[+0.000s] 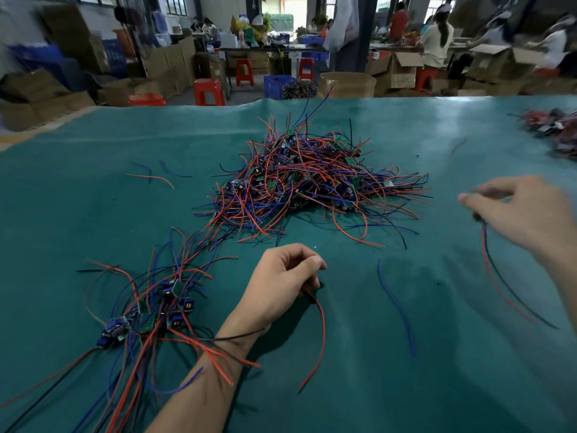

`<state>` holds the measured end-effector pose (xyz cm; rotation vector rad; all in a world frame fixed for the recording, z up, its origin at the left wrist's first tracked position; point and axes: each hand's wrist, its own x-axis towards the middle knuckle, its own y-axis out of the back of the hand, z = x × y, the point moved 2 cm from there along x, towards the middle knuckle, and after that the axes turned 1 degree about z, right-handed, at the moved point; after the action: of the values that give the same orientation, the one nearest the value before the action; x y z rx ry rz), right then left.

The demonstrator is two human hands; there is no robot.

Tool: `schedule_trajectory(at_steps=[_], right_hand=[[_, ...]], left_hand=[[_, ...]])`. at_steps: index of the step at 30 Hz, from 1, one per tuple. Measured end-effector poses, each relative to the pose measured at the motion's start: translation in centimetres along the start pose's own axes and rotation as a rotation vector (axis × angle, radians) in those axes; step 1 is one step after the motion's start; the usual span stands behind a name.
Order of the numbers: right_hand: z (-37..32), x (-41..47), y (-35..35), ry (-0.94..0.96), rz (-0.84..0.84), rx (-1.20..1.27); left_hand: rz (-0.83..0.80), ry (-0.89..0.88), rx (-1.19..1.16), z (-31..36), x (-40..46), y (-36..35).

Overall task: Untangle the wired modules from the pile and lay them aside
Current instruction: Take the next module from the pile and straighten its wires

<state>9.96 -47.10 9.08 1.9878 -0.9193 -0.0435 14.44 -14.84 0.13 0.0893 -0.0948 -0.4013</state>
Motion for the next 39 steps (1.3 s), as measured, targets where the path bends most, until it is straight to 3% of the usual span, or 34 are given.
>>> schedule_trajectory(at_steps=[2,4,9,13,17,25,31,36,39], right_hand=[[-0.2,0.1,-0.1,0.028,-0.029,-0.146],[-1.8,-0.1,-1.4,0.096,-0.041,-0.105],[-6.0,-0.9,-9.8,0.303,-0.329,-0.172],[-7.1,-0.7,-13.5,0.315,-0.241,-0.298],[-7.5,-0.4,-13.8,0.272,-0.164,-0.266],[-8.0,-3.5,-9.8,0.075,-0.231,0.262],[-9.3,-9.8,-10.4,0.021,-0.644,0.812],[-10.0,-11.9,-11.3,0.241,-0.925,0.756],[-10.0,-12.2,-11.6,0.303,-0.957,0.694]], left_hand=[[-0.002,0.006,0.005,0.0,0.0,0.0],[0.001,0.009,0.008,0.0,0.0,0.0],[0.004,0.005,0.029,0.0,0.0,0.1],[0.003,0.011,0.02,0.0,0.0,0.2],[0.007,0.009,0.022,-0.1,0.1,0.2],[0.035,0.017,0.001,-0.3,0.2,0.2],[0.13,0.042,-0.101,-0.1,0.4,0.2],[0.12,0.004,-0.067,-0.1,0.4,0.3],[0.14,0.02,-0.036,-0.5,0.6,0.6]])
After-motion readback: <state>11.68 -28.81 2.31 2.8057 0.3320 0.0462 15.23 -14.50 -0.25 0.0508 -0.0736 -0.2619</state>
